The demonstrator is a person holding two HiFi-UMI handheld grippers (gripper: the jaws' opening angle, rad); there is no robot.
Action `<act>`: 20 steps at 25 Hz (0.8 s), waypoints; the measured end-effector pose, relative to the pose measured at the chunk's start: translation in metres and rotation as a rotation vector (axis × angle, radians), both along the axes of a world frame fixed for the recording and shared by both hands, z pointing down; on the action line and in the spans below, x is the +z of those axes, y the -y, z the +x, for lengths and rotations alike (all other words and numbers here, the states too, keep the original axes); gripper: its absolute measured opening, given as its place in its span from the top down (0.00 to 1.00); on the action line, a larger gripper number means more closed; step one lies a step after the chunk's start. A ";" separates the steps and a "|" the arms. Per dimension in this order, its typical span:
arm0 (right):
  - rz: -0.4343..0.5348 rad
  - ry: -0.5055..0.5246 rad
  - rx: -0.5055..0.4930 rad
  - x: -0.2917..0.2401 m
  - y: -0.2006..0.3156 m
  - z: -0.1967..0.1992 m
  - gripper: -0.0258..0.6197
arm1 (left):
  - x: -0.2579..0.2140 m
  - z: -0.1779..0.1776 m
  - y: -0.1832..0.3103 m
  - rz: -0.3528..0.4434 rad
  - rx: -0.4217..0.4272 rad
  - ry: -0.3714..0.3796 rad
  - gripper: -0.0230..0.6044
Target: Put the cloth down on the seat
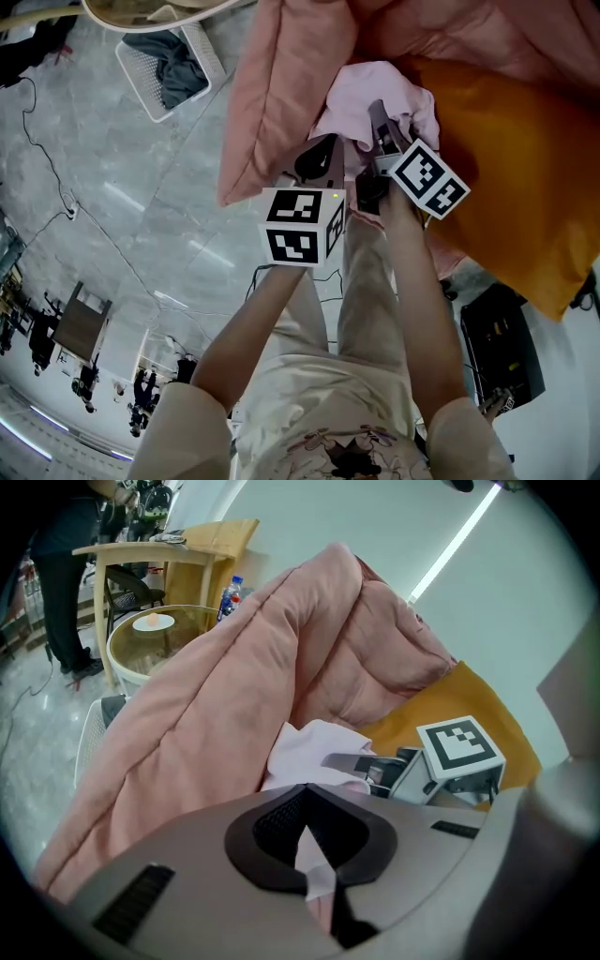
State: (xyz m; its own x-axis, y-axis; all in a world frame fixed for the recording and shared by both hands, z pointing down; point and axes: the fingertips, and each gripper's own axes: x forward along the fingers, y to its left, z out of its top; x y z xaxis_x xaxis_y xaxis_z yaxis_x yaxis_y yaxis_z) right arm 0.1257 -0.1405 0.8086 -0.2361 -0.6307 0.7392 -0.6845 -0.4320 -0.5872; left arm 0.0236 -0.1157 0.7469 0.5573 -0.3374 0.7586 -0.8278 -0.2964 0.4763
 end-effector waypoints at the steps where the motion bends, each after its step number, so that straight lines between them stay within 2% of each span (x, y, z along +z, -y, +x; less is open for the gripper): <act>1: -0.006 -0.009 -0.005 0.003 0.003 -0.001 0.70 | 0.000 -0.001 0.000 0.000 0.000 0.000 0.96; 11: -0.045 -0.080 -0.112 0.025 0.026 0.000 0.70 | 0.000 -0.009 -0.003 -0.007 -0.001 -0.002 0.96; 20: -0.098 -0.132 -0.124 0.037 0.044 0.003 0.70 | -0.005 -0.008 -0.002 -0.015 -0.025 -0.023 0.96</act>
State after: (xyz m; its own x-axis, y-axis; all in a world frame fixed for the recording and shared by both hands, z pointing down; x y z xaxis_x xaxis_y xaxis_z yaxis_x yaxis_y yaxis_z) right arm 0.1292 -0.1844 0.8460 -0.2048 -0.5263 0.8253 -0.8041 -0.3903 -0.4485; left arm 0.0153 -0.1141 0.7420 0.5664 -0.3402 0.7507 -0.8235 -0.2686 0.4996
